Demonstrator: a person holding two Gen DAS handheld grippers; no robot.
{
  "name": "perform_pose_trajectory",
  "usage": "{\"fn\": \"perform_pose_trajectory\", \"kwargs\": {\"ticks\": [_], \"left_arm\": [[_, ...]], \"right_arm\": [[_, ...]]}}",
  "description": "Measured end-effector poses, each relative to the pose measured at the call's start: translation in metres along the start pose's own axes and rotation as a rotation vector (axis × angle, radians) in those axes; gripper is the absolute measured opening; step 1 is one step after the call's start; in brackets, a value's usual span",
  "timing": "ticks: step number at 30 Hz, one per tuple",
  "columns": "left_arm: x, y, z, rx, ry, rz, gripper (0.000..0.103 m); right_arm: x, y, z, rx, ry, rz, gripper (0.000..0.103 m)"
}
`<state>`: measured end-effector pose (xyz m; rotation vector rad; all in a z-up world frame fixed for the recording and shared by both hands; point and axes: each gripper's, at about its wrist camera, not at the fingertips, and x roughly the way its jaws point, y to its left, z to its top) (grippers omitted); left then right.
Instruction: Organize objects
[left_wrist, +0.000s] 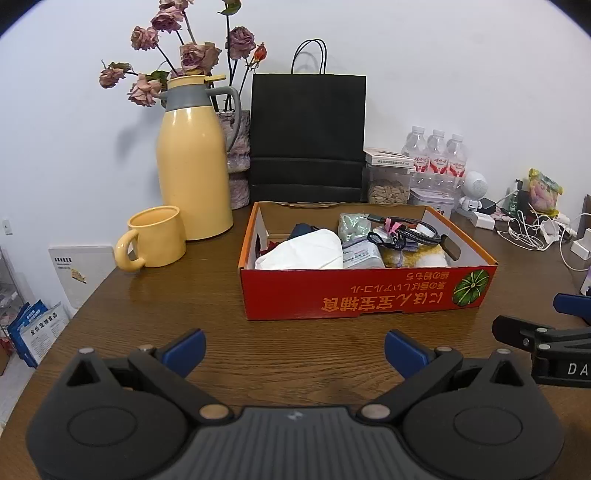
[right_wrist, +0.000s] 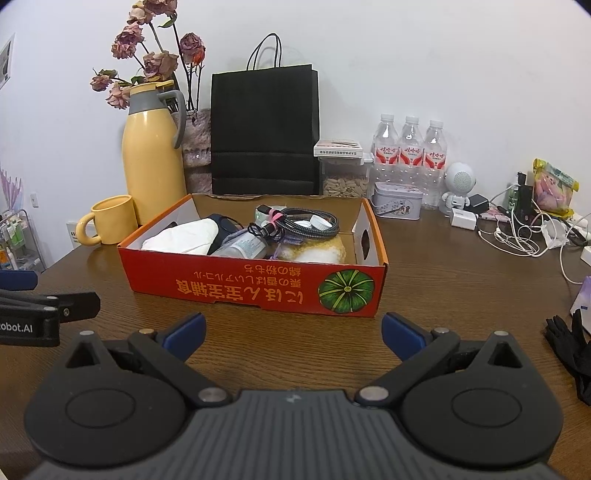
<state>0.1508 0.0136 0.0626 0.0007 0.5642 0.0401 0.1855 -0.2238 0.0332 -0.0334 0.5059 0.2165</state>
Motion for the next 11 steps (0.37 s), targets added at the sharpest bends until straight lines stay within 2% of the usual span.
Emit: {"fn": "perform_pose_trajectory", "kwargs": {"ticks": [11], "left_arm": [[-0.0023,-0.0019,-0.0004,0.005,-0.017,-0.002,0.103]], "right_arm": [[0.0008,-0.0012,-0.0011,0.000,0.003,-0.001,0.103]]}}
